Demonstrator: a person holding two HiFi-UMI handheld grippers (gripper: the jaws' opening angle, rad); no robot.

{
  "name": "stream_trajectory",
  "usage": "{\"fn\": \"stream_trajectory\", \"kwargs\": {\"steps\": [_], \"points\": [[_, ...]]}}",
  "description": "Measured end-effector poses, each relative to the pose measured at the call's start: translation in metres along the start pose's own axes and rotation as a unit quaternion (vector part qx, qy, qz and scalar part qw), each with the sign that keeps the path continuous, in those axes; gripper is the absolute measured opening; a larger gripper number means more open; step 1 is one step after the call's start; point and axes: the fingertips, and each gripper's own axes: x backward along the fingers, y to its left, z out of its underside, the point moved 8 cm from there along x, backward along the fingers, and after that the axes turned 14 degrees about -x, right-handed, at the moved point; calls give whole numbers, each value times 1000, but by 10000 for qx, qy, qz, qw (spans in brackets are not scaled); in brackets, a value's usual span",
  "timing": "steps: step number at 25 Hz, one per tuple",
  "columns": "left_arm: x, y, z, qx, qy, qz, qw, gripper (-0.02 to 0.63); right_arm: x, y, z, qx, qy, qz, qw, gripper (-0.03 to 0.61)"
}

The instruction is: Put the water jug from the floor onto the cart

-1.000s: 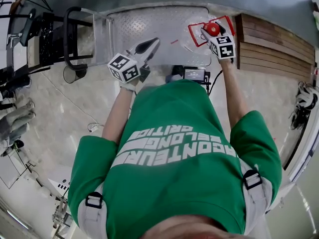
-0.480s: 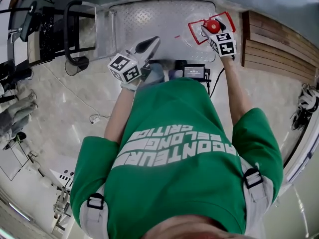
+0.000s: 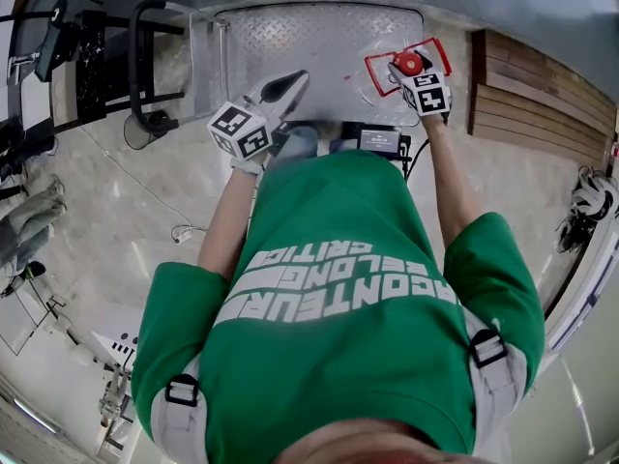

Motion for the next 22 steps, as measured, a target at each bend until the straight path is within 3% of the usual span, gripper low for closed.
{"fn": "stream_trajectory", "kwargs": {"steps": [10,22], "points": [[29,35,6,183,58,-208,9996,12,-64,30,-2,166,555,-119,9983,302],[80,79,14,445,131,-678,9966,12,-158,84,-31,746,1051,-348,9910,302]]}}
